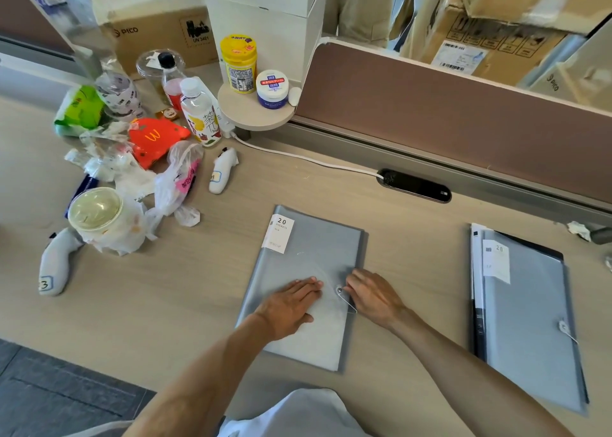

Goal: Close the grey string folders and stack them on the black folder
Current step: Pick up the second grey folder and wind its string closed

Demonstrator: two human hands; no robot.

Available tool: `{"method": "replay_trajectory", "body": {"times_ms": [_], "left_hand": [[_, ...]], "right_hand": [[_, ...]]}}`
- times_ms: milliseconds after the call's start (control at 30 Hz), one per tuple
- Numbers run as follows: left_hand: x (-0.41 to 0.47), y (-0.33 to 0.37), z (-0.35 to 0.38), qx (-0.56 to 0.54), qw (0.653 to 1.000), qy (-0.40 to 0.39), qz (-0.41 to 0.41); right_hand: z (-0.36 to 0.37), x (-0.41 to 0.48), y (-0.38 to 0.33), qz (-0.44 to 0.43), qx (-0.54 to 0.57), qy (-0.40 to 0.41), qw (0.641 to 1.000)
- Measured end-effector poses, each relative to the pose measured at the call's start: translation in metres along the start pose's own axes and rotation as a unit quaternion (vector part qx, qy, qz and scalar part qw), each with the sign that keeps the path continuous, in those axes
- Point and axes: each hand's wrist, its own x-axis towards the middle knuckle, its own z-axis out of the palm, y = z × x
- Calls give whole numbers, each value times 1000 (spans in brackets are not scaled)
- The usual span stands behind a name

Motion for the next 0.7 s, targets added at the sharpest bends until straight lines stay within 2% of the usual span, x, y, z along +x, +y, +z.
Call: {"method": "replay_trajectory", "body": {"times_ms": [100, 267, 500, 700], "left_hand": [[0, 0, 1, 13, 1000, 13, 8], [0, 3, 1, 14, 1000, 4, 7], [1, 2, 0, 4, 1000, -29, 2], [1, 2, 0, 0, 999, -32, 4]], "right_hand": [[1, -6, -3, -39, -44, 16, 998], [3, -4, 1, -68, -95, -41, 992], [-10, -4, 4, -115, -126, -79, 982], [-12, -3, 6, -123, -123, -87, 981]]}}
